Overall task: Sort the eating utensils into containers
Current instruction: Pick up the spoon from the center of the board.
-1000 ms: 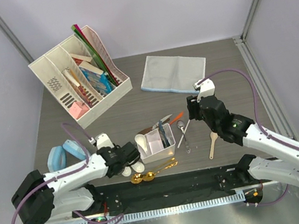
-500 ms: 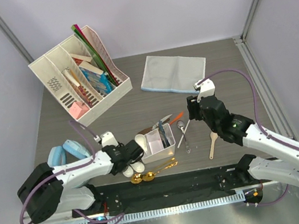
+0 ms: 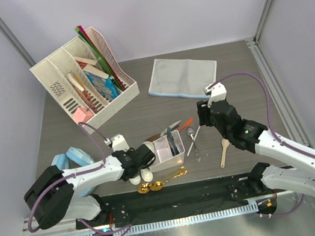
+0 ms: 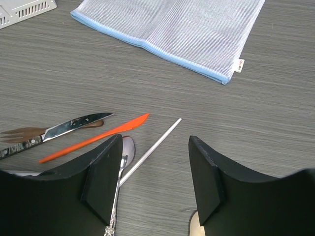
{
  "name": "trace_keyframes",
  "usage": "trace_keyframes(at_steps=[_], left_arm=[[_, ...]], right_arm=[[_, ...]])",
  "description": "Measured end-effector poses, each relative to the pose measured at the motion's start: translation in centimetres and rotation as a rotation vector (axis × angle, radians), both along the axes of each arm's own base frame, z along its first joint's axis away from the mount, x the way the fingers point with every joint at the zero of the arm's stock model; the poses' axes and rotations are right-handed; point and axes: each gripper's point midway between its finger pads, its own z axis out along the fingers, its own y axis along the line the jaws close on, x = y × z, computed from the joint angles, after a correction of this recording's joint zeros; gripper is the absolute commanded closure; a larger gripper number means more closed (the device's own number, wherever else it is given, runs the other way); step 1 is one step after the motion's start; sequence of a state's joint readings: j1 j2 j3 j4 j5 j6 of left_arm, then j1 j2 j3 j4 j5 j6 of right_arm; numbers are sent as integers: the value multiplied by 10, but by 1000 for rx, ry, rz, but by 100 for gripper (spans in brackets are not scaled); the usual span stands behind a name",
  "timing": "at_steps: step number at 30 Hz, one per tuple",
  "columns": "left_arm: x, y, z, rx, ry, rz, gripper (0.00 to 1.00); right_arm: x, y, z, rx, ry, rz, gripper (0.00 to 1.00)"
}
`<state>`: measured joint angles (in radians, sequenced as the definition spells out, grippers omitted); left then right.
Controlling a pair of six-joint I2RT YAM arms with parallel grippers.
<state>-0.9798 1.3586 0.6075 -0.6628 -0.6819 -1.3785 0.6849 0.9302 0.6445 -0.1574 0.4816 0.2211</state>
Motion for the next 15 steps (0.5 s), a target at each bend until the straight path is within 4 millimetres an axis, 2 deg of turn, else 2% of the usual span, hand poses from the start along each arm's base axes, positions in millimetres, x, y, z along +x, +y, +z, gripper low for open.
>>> trace_keyframes(at_steps=[5, 12, 15], left_arm=[[0, -1, 4, -22, -5, -3, 100], [-5, 9, 32, -54, -33, -5, 100], [-3, 12, 50, -78, -66, -10, 100]], right_arm=[[0, 1, 0, 2, 1, 3, 39], [0, 0, -3, 11, 8, -3, 39], [0, 1, -4, 15, 14, -2, 39]])
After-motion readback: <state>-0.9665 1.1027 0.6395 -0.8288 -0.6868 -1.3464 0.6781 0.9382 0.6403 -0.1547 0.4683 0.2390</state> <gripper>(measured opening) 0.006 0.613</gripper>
